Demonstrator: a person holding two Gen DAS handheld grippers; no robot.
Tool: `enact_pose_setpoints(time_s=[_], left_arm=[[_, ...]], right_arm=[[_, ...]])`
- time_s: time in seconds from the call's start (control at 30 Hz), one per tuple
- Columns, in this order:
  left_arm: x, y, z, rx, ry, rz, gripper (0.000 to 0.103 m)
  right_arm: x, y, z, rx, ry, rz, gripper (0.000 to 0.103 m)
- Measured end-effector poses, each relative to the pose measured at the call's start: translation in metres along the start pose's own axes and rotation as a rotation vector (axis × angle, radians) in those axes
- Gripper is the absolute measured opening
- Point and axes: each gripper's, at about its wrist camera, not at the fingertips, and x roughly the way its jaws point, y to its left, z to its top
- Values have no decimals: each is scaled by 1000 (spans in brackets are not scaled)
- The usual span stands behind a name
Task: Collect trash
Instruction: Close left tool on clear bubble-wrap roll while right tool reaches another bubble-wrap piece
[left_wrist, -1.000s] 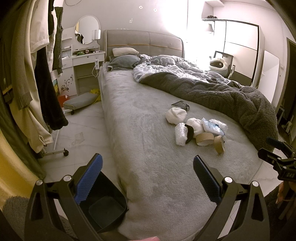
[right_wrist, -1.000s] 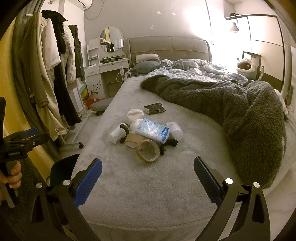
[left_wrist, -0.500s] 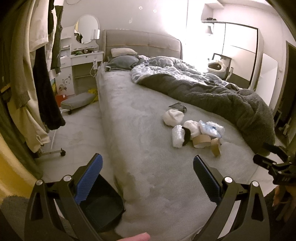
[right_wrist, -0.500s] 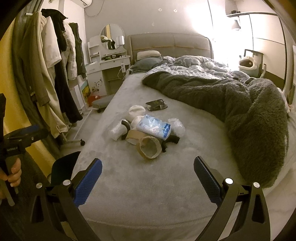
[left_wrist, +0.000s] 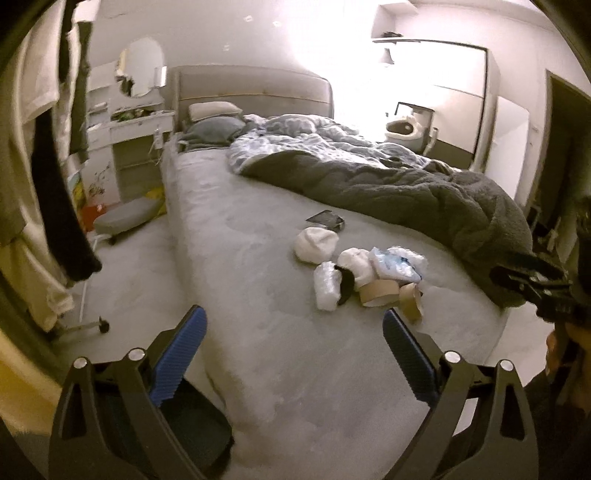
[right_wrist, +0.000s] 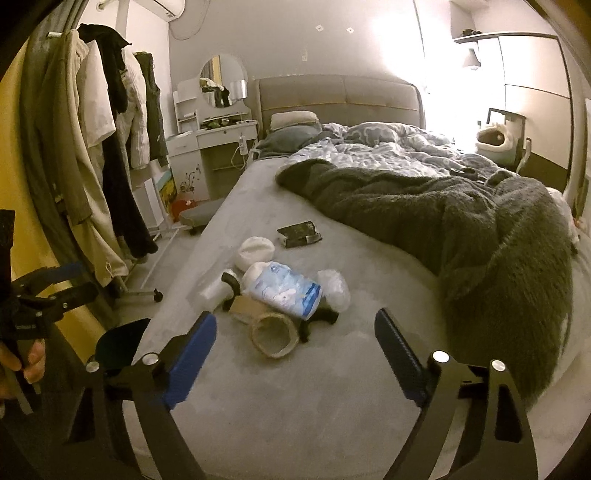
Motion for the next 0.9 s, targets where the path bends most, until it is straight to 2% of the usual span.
enact_pose_setpoints(time_s=[0.07, 0.1, 0.17, 0.27, 0.53, 0.63, 0.77, 0.9], left_arm=[[9, -4, 2, 30, 13, -20, 87], [15, -6, 3, 46, 23, -29, 86], [25, -6, 3, 66, 43, -36, 81], [42, -6, 4, 71, 79, -49, 77], [85, -10, 1, 133, 147, -65, 66], [100, -12, 2, 147, 168, -78, 65], [114, -12, 4, 118, 202, -112, 57], [127, -14, 5, 132, 211, -121, 56]], right_arm=[[9, -2, 6, -26, 14, -5, 84], [13, -3, 8, -31, 18, -1, 82], [25, -9, 12, -27, 32, 21, 71], [40, -15, 16, -17, 50, 48, 62], [68, -26, 29, 5, 104, 93, 48], [76, -31, 31, 15, 118, 97, 47], [85, -38, 34, 20, 124, 97, 47], [92, -41, 37, 15, 134, 88, 47]])
